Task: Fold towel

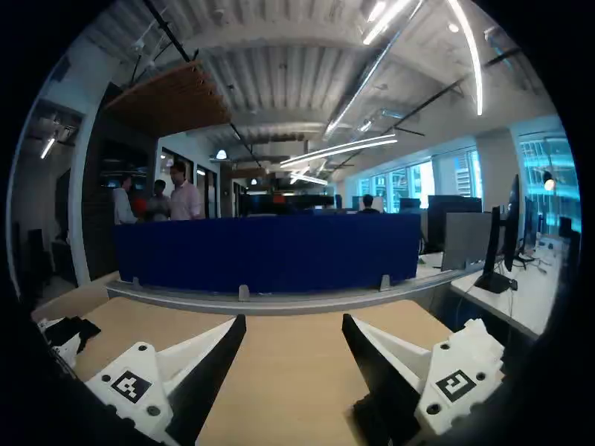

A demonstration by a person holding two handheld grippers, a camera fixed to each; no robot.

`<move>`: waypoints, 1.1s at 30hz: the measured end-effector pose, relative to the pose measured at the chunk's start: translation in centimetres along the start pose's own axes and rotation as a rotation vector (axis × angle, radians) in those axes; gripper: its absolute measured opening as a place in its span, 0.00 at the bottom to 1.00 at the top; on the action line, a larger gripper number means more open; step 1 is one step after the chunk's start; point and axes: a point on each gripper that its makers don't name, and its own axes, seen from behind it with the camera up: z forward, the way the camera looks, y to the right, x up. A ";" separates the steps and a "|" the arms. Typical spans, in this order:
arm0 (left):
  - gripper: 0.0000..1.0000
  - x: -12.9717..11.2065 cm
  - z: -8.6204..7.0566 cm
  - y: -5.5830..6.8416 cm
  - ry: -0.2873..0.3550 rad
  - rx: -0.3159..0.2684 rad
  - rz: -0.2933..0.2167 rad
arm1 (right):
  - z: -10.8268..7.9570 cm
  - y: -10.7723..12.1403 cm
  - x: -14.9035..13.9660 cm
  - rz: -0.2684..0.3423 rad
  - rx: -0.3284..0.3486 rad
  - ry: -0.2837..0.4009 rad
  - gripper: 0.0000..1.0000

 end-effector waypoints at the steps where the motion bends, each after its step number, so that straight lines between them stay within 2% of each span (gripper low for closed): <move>1: 0.94 -0.5 0.1 0.0 0.001 0.000 -0.002 | 0.1 -0.2 -0.2 -0.001 0.002 0.001 1.00; 13: 0.94 -4.9 0.5 0.2 -0.004 0.002 -0.029 | 1.0 -0.9 -2.0 -0.014 0.011 0.011 1.00; 24: 0.94 -6.1 0.5 -0.1 -0.002 0.011 -0.037 | 1.3 -1.5 -1.9 -0.016 0.012 0.016 1.00; 33: 0.94 -7.1 0.8 -0.5 -0.016 0.013 -0.074 | 1.4 -1.7 -1.6 -0.017 0.012 0.018 1.00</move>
